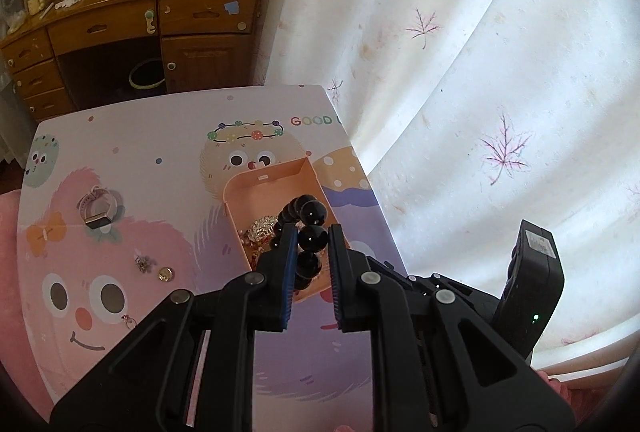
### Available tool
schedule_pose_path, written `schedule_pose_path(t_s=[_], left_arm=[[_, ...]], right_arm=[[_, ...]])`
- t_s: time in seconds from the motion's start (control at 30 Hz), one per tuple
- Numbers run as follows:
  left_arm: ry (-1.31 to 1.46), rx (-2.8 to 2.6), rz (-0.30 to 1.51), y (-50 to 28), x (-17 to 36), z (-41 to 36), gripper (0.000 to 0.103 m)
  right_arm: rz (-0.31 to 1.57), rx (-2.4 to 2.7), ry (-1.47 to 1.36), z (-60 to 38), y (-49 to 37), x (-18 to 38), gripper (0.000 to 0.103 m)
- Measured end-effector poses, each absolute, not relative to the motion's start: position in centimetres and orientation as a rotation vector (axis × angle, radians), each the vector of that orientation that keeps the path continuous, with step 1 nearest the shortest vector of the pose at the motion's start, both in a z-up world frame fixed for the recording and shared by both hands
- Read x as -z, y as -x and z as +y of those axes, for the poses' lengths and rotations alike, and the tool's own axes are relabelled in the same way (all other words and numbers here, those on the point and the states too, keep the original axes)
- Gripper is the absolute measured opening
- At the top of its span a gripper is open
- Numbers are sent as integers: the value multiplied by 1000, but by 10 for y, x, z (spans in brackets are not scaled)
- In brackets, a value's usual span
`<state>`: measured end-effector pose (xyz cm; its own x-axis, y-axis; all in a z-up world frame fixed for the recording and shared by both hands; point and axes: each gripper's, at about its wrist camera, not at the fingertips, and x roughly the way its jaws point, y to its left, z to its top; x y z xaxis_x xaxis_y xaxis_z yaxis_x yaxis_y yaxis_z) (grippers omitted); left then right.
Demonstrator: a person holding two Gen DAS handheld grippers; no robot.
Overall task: Organize jewelry
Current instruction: 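Carry the black bracelet and pink ring into the peach tray and open both grippers, then move the left gripper over the white watch while the right gripper approaches the red-stone ring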
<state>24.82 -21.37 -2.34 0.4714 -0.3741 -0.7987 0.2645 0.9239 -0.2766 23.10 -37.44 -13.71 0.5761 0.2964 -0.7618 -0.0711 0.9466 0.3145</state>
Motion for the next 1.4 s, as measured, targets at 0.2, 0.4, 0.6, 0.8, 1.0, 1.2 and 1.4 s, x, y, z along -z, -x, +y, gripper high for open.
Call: schedule_pose_path(t_s=[0.2,0.4,0.6,0.8,1.0,1.2,1.4], left_arm=[[123,392,993,-263,23,-222,13],[129,376,967,-260,15,-212,51],[135,326,995,-239,22,-174,51],[160,241,1068,-199,45,-111,51],[191,170,1150,-151,69,-43,53],[166,133,1198,-105,85,14,65],[110,116,1213,-79,92,65,73]], right_arm=[[951,-216,-293,-376,-246,145,12],[1008,-189,-348,-380,-248,159,16],[1062,-142,-404,-381,-233,174,17],[1148,-100,-502,-368,-213,192,24],[1245,-88,-545,-329,-181,211,35],[1337,-77,-494,-265,-157,227,39],[1351,-85,-428,-200,-135,230,70]])
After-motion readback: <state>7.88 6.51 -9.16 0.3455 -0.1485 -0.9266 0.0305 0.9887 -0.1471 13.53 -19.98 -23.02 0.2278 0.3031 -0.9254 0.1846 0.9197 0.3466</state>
